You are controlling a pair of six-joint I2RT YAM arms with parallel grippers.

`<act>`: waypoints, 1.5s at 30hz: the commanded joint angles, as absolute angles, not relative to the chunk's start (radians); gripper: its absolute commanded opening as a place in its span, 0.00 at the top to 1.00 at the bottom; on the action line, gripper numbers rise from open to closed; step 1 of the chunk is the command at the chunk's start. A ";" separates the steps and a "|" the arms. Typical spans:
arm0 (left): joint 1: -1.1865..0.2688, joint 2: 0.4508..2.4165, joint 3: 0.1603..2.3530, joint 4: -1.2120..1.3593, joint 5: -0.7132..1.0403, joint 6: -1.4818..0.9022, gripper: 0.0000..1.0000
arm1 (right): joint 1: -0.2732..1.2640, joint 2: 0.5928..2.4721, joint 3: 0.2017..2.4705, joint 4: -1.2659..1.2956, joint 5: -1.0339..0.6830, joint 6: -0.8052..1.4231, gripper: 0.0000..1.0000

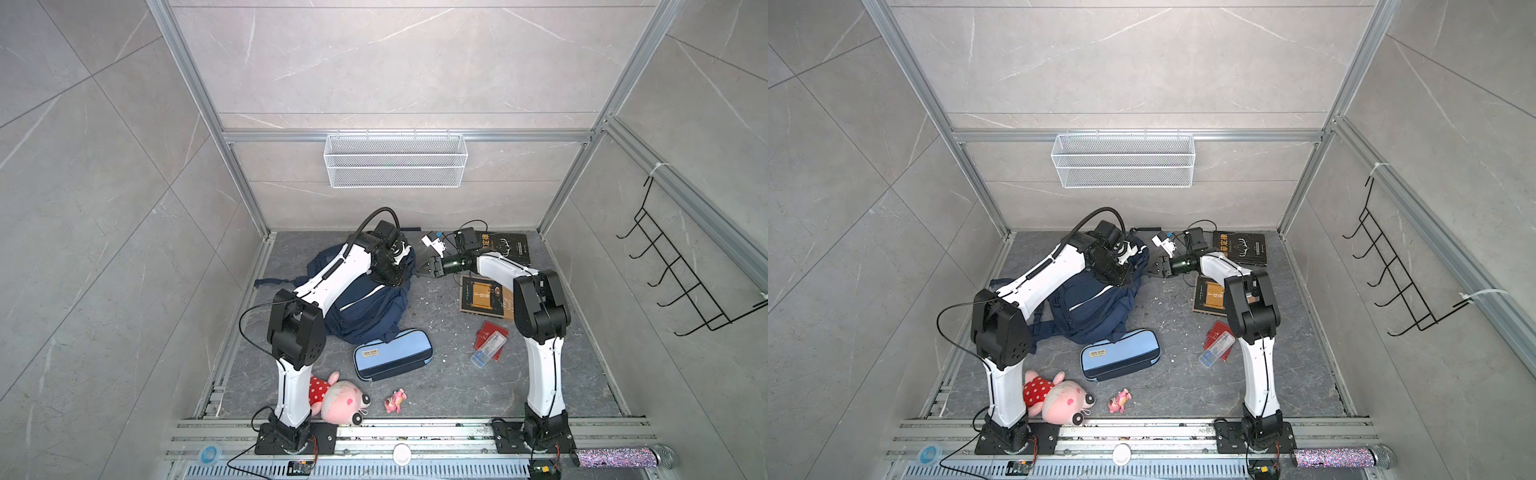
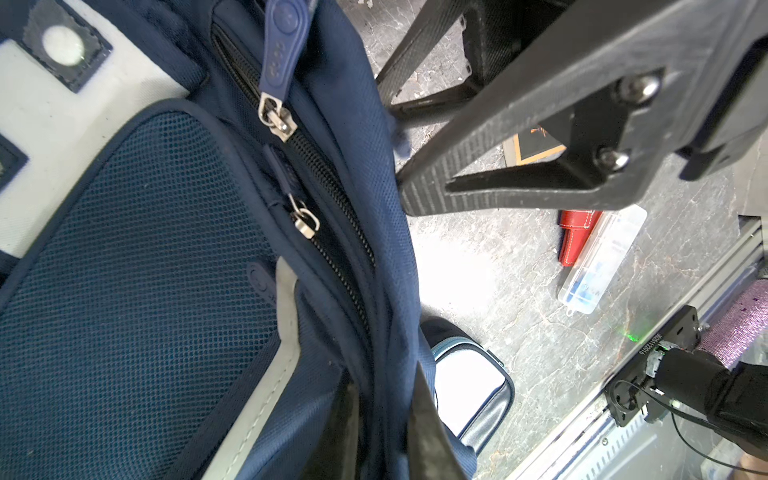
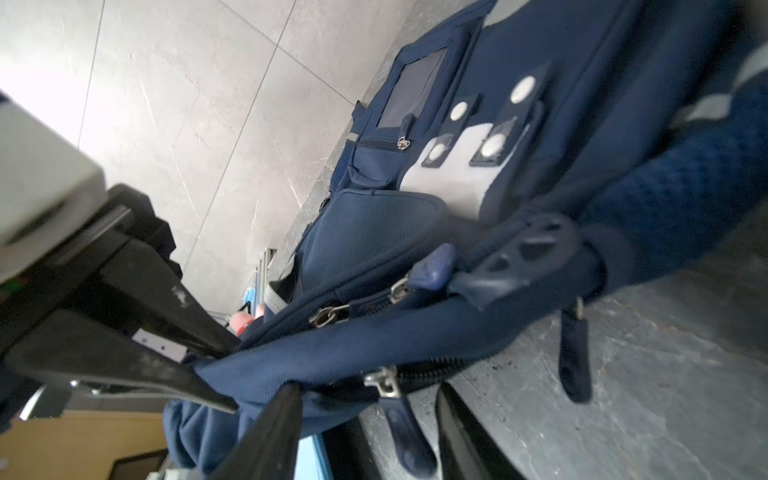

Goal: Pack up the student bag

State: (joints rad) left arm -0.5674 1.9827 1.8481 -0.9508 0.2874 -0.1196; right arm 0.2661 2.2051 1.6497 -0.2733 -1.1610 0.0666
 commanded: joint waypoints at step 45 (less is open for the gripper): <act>-0.573 1.830 1.752 -0.897 0.549 -0.126 1.00 | 0.236 2.124 1.546 -0.373 -1.285 -0.068 1.00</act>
